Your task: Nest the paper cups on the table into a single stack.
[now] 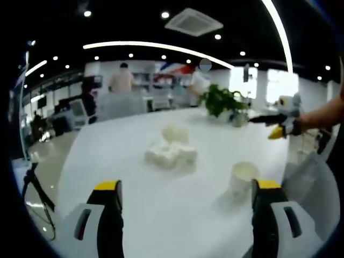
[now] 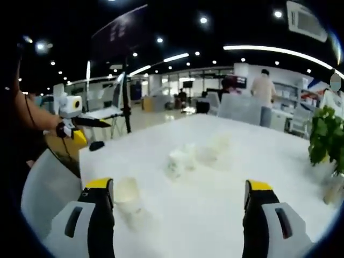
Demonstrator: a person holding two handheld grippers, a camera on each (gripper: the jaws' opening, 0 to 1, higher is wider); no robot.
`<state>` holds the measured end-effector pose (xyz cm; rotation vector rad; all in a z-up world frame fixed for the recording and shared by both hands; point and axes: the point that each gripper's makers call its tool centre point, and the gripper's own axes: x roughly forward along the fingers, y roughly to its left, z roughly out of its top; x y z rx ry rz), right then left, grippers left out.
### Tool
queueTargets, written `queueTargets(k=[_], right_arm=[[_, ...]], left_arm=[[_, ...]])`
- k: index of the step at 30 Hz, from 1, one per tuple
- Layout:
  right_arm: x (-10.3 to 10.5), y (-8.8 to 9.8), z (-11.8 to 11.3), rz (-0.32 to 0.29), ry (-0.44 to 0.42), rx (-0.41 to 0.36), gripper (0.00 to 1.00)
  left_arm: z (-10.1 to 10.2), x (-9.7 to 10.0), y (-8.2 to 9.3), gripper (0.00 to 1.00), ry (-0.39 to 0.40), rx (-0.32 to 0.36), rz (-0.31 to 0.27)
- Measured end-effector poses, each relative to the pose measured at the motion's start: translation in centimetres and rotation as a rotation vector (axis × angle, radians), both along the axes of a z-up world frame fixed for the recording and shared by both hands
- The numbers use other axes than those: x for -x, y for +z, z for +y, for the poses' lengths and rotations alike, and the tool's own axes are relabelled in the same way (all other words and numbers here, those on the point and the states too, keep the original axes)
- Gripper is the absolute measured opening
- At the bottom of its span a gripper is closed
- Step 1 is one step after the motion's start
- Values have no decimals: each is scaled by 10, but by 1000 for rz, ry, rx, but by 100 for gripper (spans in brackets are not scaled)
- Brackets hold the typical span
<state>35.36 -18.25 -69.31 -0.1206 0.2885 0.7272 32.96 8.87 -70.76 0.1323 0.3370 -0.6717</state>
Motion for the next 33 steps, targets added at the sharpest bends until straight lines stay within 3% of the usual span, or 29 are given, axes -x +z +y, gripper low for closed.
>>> queueTargets(k=[3, 5, 6, 8, 13, 15, 18, 33], right_arm=[[-8, -6, -4, 17, -56, 8, 100], [-12, -2, -4, -18, -80, -25, 100], [-11, -5, -4, 1, -97, -36, 100], [-10, -7, -1, 16, -92, -31, 99], [-7, -7, 3, 2, -77, -33, 98], [-8, -9, 1, 17, -86, -31, 99], [-12, -5, 1, 2, -94, -51, 100], [-35, -13, 9, -4, -55, -19, 100]], left_arm=[[-2, -3, -4, 99, 9, 25, 48], [-4, -8, 1, 99, -3, 33, 13], [-4, -10, 0, 99, -3, 38, 22], [-5, -11, -1, 98, -8, 39, 44], [-8, -11, 8, 99, -4, 47, 17], [-3, -12, 2, 99, 5, -14, 19], [0, -11, 4, 99, 22, 20, 38], [28, -21, 13, 99, 54, -7, 11]])
